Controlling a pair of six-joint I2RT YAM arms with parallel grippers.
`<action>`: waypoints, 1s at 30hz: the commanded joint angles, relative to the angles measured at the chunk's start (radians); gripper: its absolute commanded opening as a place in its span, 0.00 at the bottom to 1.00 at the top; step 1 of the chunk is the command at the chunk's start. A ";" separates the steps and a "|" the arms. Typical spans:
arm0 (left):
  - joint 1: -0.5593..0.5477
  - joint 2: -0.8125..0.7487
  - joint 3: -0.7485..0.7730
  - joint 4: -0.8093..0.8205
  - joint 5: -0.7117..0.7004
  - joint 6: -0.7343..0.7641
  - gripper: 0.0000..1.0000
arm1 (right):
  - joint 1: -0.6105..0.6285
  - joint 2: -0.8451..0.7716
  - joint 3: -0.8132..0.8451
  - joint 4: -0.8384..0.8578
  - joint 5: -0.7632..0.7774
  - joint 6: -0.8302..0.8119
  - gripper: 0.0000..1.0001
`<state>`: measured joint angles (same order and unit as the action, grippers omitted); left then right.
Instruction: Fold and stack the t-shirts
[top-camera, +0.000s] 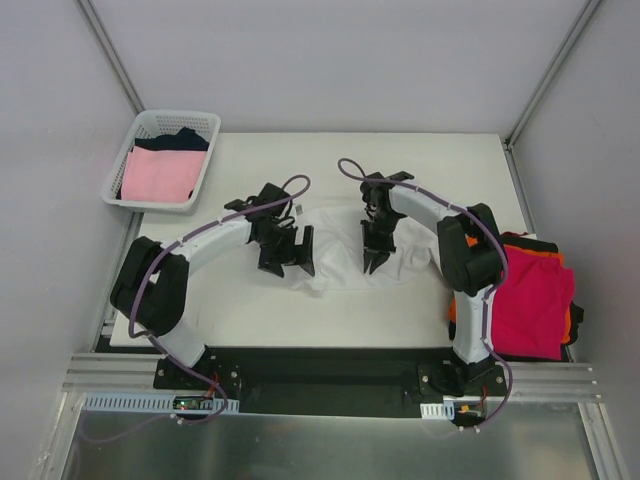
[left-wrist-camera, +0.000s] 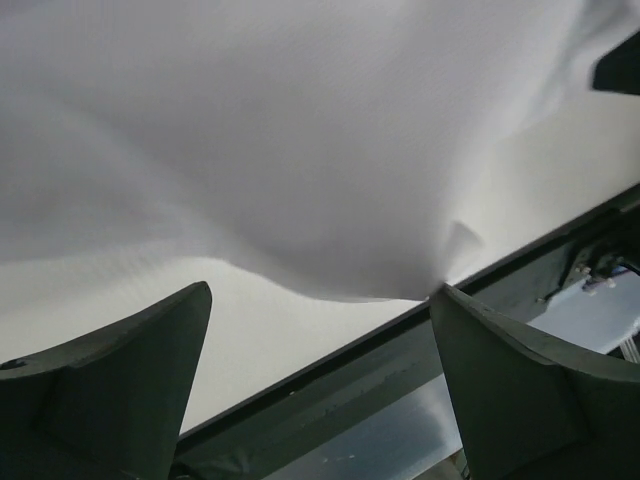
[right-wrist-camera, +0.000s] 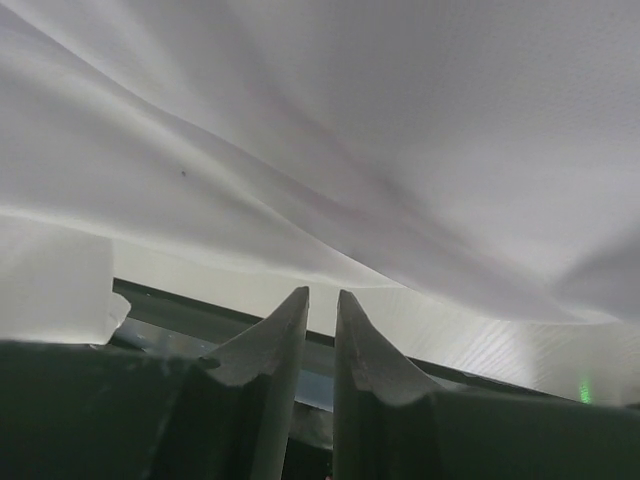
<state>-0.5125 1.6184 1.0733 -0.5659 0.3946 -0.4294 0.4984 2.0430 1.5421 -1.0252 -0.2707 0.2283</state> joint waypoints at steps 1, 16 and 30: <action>-0.030 0.046 0.140 0.063 0.078 -0.016 0.90 | 0.005 -0.081 -0.030 -0.027 0.024 -0.018 0.21; -0.037 0.117 0.131 0.064 0.046 -0.071 0.44 | -0.015 -0.089 -0.059 -0.019 0.030 -0.050 0.21; 0.060 -0.006 -0.044 -0.144 -0.189 -0.106 0.00 | -0.063 -0.119 -0.083 -0.012 0.041 -0.078 0.21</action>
<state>-0.5049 1.6829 1.0481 -0.5610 0.3454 -0.5335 0.4526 1.9858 1.4582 -1.0176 -0.2466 0.1757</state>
